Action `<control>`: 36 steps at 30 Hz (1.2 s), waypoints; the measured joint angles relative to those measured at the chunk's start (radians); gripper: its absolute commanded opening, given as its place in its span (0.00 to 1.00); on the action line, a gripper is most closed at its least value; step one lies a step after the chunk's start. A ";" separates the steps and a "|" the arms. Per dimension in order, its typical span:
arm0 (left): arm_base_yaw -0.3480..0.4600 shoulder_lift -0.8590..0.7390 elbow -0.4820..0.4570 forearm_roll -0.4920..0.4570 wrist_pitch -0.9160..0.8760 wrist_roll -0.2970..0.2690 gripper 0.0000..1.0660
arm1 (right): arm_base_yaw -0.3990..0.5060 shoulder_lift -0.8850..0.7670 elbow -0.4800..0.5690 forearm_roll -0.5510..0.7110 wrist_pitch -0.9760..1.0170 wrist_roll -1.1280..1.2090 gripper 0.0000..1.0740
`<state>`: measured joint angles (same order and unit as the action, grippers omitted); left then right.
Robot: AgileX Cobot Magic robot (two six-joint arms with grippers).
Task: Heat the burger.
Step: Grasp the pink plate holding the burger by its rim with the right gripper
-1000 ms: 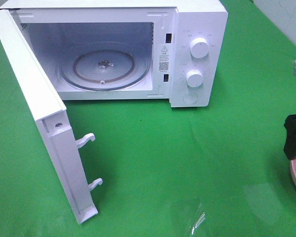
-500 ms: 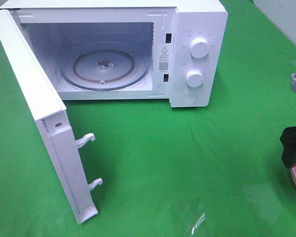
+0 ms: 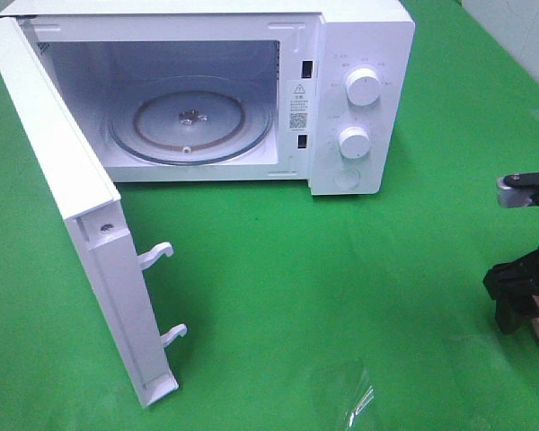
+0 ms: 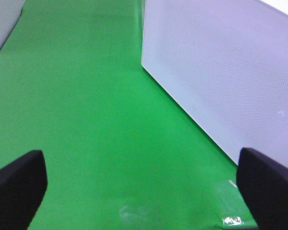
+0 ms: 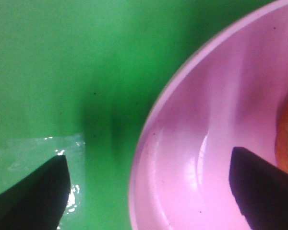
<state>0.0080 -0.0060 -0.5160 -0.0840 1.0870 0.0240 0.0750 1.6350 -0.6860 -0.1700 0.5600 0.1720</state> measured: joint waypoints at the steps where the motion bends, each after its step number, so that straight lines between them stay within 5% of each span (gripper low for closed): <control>1: 0.000 0.000 0.000 0.000 0.000 0.000 0.95 | 0.000 0.000 0.000 0.000 0.000 0.000 0.79; 36: 0.000 0.000 0.000 0.000 0.000 0.000 0.95 | 0.000 0.097 0.013 -0.087 -0.056 0.072 0.73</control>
<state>0.0080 -0.0060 -0.5160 -0.0840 1.0870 0.0240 0.0750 1.7320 -0.6730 -0.2570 0.5040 0.2440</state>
